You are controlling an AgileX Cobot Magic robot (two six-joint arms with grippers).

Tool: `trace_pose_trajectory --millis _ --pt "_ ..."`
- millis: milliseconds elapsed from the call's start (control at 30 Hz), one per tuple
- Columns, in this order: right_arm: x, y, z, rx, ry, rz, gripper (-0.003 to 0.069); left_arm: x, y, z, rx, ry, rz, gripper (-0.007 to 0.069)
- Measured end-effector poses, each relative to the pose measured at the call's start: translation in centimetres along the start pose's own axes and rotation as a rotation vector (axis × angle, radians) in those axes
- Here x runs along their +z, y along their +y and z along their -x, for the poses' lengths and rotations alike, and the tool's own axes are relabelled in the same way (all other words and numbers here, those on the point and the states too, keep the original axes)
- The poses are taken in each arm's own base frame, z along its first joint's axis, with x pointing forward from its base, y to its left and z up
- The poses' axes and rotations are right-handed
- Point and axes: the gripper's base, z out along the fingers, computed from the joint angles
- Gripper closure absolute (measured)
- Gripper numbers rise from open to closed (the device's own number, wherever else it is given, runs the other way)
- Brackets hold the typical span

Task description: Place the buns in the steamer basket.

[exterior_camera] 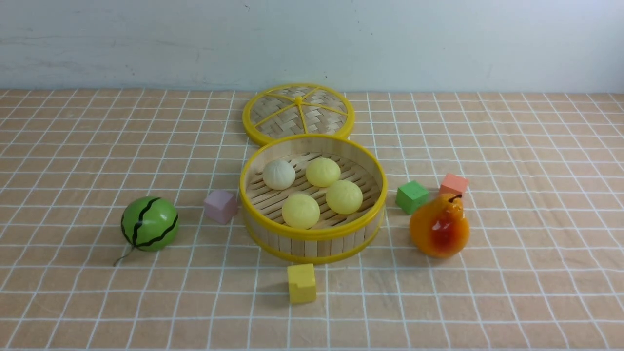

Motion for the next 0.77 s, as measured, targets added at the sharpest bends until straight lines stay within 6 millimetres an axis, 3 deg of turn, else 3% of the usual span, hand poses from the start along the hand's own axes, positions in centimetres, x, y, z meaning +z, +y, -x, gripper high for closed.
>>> trace_pose_trajectory --millis 767 --pt "0.0 0.0 0.0 0.0 0.0 0.0 0.0506 0.0 0.0 0.0 0.0 0.0 0.0 0.0622"
